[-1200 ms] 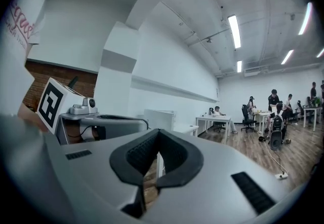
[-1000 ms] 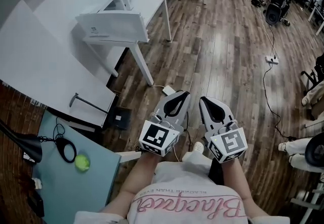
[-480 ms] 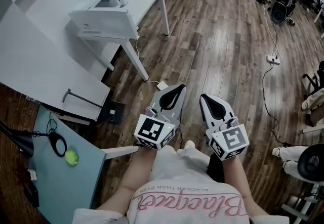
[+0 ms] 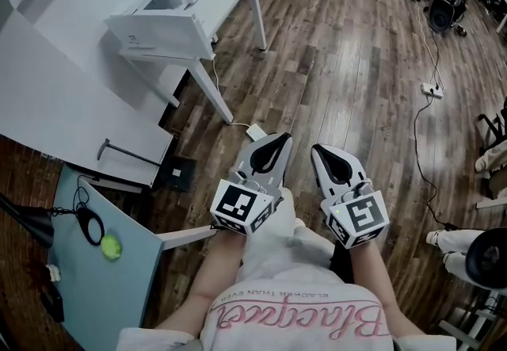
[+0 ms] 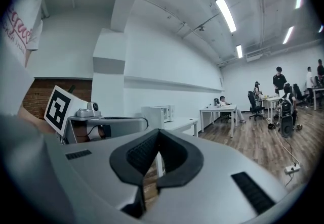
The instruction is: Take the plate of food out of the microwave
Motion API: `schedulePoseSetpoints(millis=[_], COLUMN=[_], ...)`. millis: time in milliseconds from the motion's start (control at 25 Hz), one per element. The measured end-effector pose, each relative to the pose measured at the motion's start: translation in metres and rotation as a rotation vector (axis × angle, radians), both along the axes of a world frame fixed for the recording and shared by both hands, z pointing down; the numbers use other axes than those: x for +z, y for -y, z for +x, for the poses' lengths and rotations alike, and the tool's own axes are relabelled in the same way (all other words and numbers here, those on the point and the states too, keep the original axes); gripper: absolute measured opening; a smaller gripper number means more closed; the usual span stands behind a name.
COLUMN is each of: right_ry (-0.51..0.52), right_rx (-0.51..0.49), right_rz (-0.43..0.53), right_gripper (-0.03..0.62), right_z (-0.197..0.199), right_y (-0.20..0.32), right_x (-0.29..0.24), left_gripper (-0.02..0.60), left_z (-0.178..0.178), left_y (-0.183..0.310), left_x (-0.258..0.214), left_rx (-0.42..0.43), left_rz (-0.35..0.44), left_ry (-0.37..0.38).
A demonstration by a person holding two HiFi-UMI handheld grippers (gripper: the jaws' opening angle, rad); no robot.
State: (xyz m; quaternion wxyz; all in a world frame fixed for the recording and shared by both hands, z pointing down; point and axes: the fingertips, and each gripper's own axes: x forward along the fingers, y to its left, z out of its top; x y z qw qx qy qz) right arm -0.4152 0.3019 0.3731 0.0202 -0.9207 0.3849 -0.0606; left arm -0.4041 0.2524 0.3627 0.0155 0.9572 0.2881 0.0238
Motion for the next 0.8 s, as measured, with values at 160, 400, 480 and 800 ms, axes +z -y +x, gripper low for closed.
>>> schedulePoseSetpoints(millis=[160,400,480,800], right_ry=[0.003,0.012,0.007,0.004], right_rx=[0.009,0.015,0.012,-0.027], right_rz=[-0.015,-0.031,-0.030,-0.067], right_gripper=[0.011,0.011,0.011,0.011], right_z=[0.012,0.038,0.049,0.103], right_y=[-0.008,-0.016,-0.013,0.005], right_x=[0.005,0.011,0.011,0.009], left_gripper=[0.005,0.005,0.005,0.005], left_z=[0.018,0.048,0.059,0.120], left_y=[-0.004,-0.017,-0.017,-0.006], left_x=[0.004,0.006,0.009,0.014], left_rx=[0.010,0.037,0.045,0.044], left_rz=[-0.012,-0.014,-0.013,-0.027], left_ry=[0.005,-0.003,0.001,0.022])
